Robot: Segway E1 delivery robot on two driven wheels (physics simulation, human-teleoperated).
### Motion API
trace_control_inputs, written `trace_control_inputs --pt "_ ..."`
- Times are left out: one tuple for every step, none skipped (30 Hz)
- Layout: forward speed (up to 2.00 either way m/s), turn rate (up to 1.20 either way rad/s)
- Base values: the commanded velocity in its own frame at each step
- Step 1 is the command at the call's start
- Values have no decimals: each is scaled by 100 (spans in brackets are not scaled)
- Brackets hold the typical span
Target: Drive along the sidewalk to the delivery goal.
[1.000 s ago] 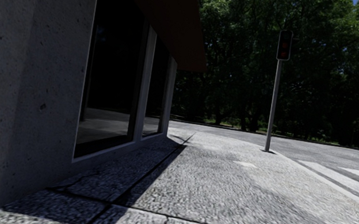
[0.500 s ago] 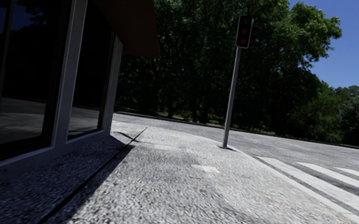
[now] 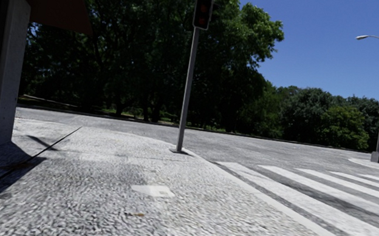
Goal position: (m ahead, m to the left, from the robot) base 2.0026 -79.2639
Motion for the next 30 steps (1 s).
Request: trace_control_inputs --pt "200 -64" --pt "200 -64" --pt "200 -64" --pt "200 -65" --pt "200 -65" --pt "200 -65" --pt "200 -65" --pt "200 -65" --pt "200 -65" --pt "200 -65" --pt "200 -65" --pt "200 -65" --pt "200 -65" --pt "200 -65" --pt "200 -65" --pt "200 -65" --pt "200 -65" --pt "200 -65" --pt "200 -65" --pt "200 -65" --pt "200 -65" --pt "200 -65" --pt "200 -65" --pt "200 -65" --pt "200 -65" --pt "200 -65" --pt "200 -65" --pt "200 -65" --pt "200 -65" --pt "200 -64"
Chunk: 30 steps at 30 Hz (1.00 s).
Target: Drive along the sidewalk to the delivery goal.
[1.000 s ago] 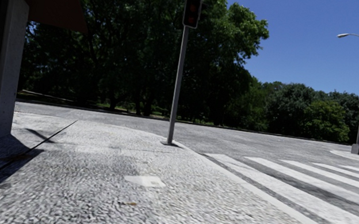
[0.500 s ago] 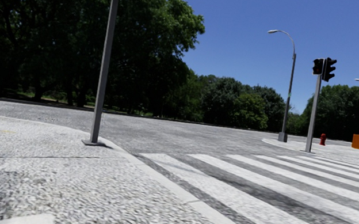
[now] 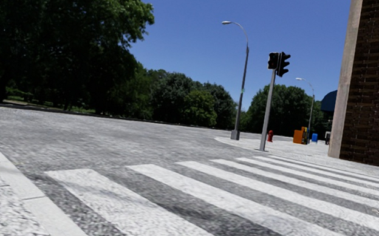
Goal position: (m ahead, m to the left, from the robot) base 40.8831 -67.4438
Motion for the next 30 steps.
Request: trace_control_inputs --pt "200 -58" --pt "200 -58" --pt "200 -52" --pt "200 -50" --pt "200 -50" --pt "200 -50" --pt "200 -52" --pt "200 -59" --pt "200 -65" --pt "200 -65" --pt "200 -68" --pt "200 -69" --pt "200 -70" --pt "200 -70" --pt "200 -70" --pt "200 -70" --pt "200 -70" --pt "200 -70" --pt "200 -70" --pt "200 -70" --pt "200 -70" --pt "200 -70" --pt "200 -70" --pt "200 -70" --pt "200 -70" --pt "200 -70" --pt "200 -70" --pt "200 -70" --pt "200 -70" --pt "200 -70"
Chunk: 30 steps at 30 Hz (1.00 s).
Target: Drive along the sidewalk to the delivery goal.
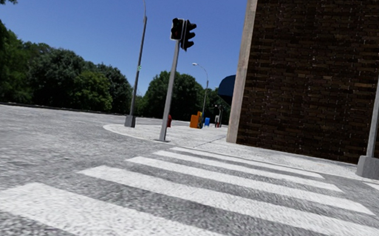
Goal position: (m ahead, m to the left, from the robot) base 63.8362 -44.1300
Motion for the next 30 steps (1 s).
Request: trace_control_inputs --pt "200 -70" --pt "200 -70" --pt "200 -70" --pt "200 -70" --pt "200 -70" --pt "200 -70" --pt "200 -64" --pt "200 -52" --pt "200 -52" --pt "200 -32" --pt "200 -15" --pt "200 -15" --pt "200 -7" --pt "200 0" --pt "200 0" --pt "200 0" --pt "200 0" --pt "200 0" --pt "200 0" --pt "200 0" --pt "200 0" --pt "200 0" --pt "200 0" --pt "200 0" --pt "200 0" --pt "200 0" --pt "200 0" --pt "200 0" --pt "200 0" --pt "200 0"
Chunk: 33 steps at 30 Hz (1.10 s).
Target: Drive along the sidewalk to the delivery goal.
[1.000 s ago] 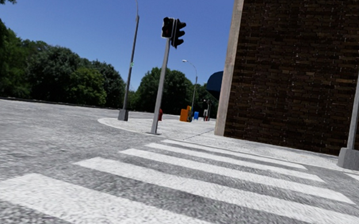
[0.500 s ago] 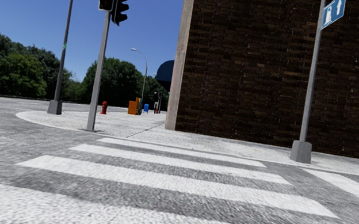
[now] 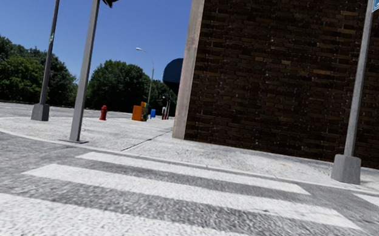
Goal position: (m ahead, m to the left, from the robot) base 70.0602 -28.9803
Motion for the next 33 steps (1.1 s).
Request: trace_control_inputs --pt "200 0" --pt "200 0" --pt "200 0" --pt "200 0" --pt "200 0" --pt "200 0" --pt "200 0" --pt "200 0" --pt "200 0" --pt "200 0" --pt "200 0" --pt "200 0" --pt "200 0" --pt "200 0" --pt "200 0" --pt "200 0" --pt "200 0" --pt "200 6" --pt "200 13" --pt "200 19" --pt "200 19" --pt "200 29" --pt "200 36" --pt "200 36" --pt "200 37" --pt "200 38" --pt "200 38" --pt "200 38" --pt "200 40" --pt "200 42" --pt "200 46" --pt "200 49" --pt "200 49"
